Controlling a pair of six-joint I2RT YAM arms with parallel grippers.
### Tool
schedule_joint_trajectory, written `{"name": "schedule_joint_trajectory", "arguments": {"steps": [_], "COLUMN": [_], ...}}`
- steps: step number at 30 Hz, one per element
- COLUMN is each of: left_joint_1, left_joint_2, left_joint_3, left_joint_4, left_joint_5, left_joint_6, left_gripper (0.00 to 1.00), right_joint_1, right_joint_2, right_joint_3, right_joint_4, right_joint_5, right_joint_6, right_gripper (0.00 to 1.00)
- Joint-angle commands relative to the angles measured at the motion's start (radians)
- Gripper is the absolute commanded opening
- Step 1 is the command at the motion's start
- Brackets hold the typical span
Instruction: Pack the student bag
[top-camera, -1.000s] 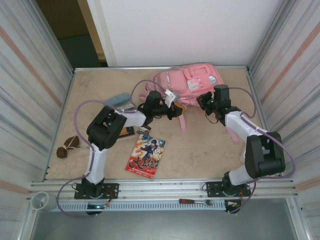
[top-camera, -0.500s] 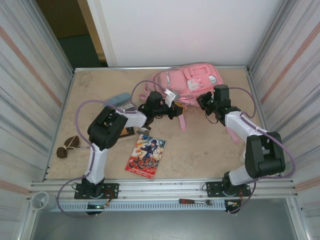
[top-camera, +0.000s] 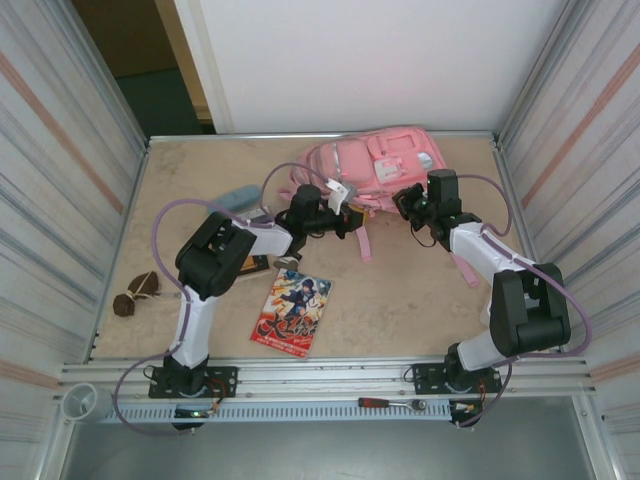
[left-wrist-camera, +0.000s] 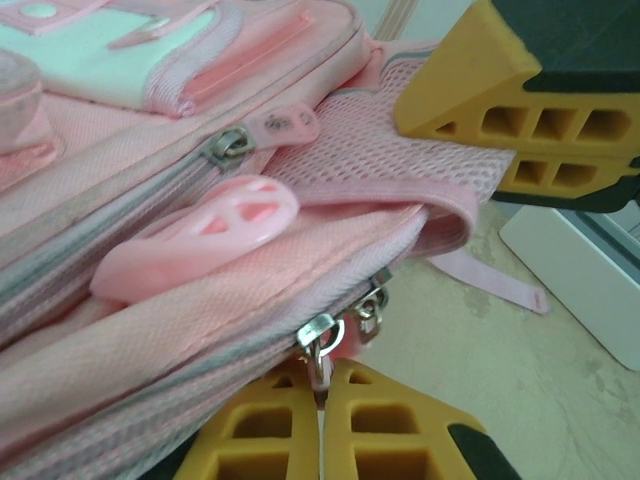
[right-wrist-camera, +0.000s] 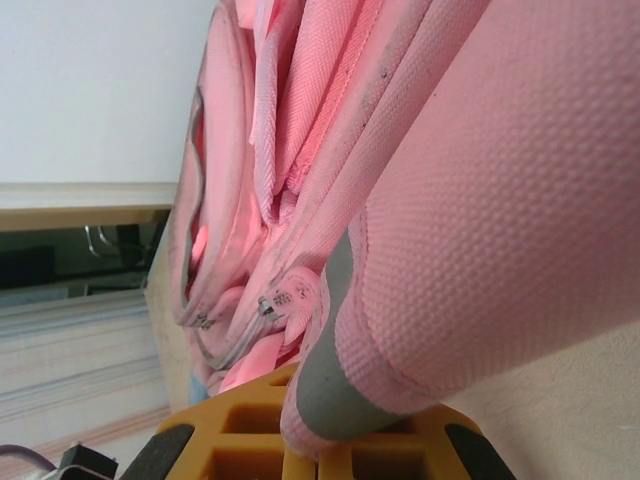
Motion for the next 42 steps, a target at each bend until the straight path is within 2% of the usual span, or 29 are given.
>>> {"name": "schedule_joint_trajectory", "arguments": {"steps": [1,14,23,27,34,36,42], "left_joint_1": [0.022,0.027,0.058,0.08,0.081,0.081,0.082], "left_joint_2": [-0.034,-0.129,-0.208,-0.213,-0.165,-0.154,-0.132], "left_joint_3": [-0.039,-0.099,-0.139,-0.145,-0.102,-0.091,-0.069], "left_joint_4": [0.012,-0.137,-0.242,-0.261,-0.226,-0.216,-0.209], "left_joint_5": [-0.087,-0.338,-0.453,-0.427,-0.236,-0.224,-0.237], "left_joint_6": [-0.01,0.02,0.045,0.048,0.057,0.047,0.027], "left_gripper": [0.0,0.0,0.0,0.0,0.0,0.0,0.11], "right_joint_1": [-0.005,-0.022,-0.027,-0.033,-0.02,-0.015,-0.008], "right_joint_2": [-0.027,-0.037,-0.042,-0.046,-0.033,-0.029,-0.022], "right_joint_3": [0.007,-0.002,-0.005,-0.014,-0.009,-0.001,0.007], "right_joint_4": [0.051,0.037,0.013,0.002,0.02,0.019,0.017], "right_joint_5": [-0.031,-0.02,-0.007,-0.002,-0.012,-0.012,-0.014], "right_joint_6": [-0.002,-0.018,-0.041,-0.054,-0.042,-0.042,-0.044], "right_gripper": [0.03,0.03,0.02,0.02,0.02,0.02,0.02]}}
